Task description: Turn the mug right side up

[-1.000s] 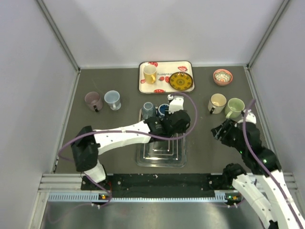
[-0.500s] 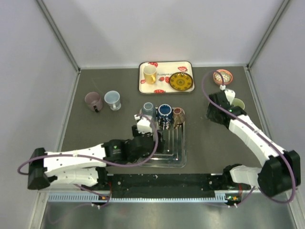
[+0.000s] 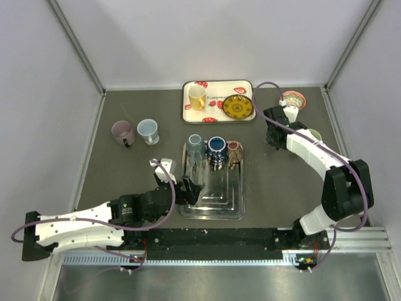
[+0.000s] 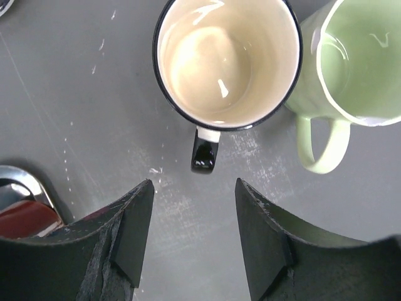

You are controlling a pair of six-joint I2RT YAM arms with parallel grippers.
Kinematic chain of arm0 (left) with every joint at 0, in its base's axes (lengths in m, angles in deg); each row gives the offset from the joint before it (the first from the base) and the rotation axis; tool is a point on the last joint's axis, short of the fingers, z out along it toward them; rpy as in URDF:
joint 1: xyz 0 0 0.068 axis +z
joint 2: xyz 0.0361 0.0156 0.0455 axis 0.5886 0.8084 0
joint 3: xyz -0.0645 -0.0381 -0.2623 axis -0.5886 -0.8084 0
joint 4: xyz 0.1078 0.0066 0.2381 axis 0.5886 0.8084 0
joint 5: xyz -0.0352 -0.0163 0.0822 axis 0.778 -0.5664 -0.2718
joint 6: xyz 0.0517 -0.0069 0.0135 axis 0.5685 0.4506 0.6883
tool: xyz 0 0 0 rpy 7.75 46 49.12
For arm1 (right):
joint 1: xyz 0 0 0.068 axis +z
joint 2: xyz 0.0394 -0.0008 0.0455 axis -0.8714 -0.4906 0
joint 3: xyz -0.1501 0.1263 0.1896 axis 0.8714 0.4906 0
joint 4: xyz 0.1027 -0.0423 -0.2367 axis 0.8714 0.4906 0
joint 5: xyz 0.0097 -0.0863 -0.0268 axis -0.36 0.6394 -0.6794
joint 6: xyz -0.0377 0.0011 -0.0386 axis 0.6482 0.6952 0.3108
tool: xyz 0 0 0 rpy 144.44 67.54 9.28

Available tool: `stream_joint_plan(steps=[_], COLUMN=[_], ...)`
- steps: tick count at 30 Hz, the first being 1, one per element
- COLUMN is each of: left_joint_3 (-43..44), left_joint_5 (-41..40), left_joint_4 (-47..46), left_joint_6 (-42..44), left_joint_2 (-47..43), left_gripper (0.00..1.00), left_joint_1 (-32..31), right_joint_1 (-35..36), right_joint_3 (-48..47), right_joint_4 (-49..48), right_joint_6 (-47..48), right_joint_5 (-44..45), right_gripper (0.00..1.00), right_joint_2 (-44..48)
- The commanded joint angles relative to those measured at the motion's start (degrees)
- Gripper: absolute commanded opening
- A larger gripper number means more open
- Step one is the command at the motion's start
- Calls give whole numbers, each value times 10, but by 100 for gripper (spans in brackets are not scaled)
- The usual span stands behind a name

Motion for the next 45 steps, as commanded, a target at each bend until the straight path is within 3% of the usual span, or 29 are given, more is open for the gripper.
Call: stream_joint_plan(steps=[1,23,26,31,32,34,45], left_joint_3=[-5,-10,-7,-6,-4,-4,-5], left_joint_5=[-26,-34,-34,-33,-34,-31,-55], left_joint_4=[-20,-30,-32,-34,-35,-37,-40], left_joint_6=[7,-6,-6,-5,-5,-4,-9], left_joint_2=[-11,17,23,28,28,30,16], left_gripper=[88,87,87,87,87,87,86], left_joint_1=[1,1,1,1,1,1,1], right_joint_1=[-14,-61,-64,-65,-65,-65,-59], right_joint_3=[-40,-77,-73,-74,-73,-71,-16], right_joint_4=[-6,-26,-31,-32,-32,-32,-33], right_joint_6=[-4,26,27,33,33,33,58], right_joint_5=[26,0,-4,-9,-9,-11,-102], right_gripper=[55,40,34,10,4,0,0], right_joint_2=[-29,-124,-119,-112,-109,-103,56])
